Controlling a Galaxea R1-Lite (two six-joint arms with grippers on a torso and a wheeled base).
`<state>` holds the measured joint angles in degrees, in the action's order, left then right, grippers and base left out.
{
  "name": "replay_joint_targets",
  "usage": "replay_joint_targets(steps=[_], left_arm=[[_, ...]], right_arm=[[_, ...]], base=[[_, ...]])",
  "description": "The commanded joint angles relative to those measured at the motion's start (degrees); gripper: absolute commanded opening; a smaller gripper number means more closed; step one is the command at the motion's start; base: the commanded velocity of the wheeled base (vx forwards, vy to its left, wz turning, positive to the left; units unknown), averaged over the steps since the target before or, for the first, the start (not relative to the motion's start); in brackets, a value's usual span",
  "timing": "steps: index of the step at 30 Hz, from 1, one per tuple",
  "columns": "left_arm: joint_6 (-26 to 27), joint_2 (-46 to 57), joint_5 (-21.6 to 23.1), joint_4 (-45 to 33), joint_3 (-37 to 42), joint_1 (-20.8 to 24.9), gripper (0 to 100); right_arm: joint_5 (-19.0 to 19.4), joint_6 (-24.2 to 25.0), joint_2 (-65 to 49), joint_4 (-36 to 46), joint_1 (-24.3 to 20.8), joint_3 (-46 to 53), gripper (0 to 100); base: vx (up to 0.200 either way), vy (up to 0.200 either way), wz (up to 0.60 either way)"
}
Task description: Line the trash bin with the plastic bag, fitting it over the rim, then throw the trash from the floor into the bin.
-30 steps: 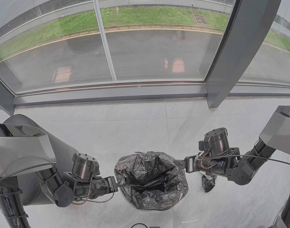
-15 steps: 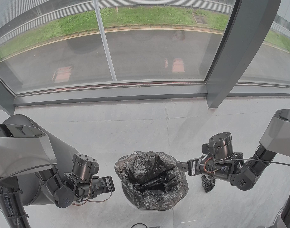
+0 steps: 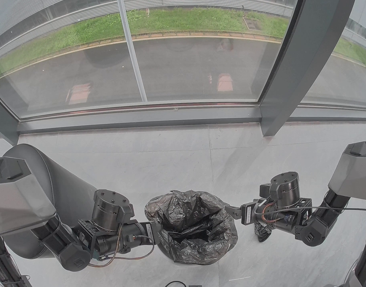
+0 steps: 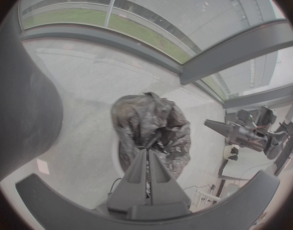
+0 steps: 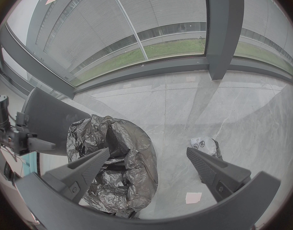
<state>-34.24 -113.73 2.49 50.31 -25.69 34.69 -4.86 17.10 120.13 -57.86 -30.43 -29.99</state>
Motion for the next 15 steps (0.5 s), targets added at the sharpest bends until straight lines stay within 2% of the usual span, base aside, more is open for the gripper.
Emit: replay_joint_targets(steps=[1,5,11,12,15], left_arm=[[-0.03,3.51,-0.99,-0.39,-0.68,5.30,0],[-0.21,3.42,-1.08,-1.88,-1.91,8.46,0],[-0.03,3.95,-1.87,-2.15,-1.82,9.34,0],[-0.03,4.57,-1.78,-2.23,-1.65,9.69,100],[0.05,4.04,-1.87,-3.03,-1.91,10.57,100]], right_arm=[[0.21,-0.05,0.37,-0.59,0.72,0.63,100],[1.44,0.04,0.55,-0.59,0.98,0.55,100],[2.05,0.04,1.08,-0.59,1.16,0.46,100],[2.05,0.04,1.08,-0.59,1.16,0.46,100],[2.14,0.04,1.25,-0.59,1.16,0.46,100]], base=[[0.000,0.000,0.00],[0.000,0.000,0.00],[0.000,0.000,0.00],[0.000,0.000,0.00],[0.000,0.000,0.00]])
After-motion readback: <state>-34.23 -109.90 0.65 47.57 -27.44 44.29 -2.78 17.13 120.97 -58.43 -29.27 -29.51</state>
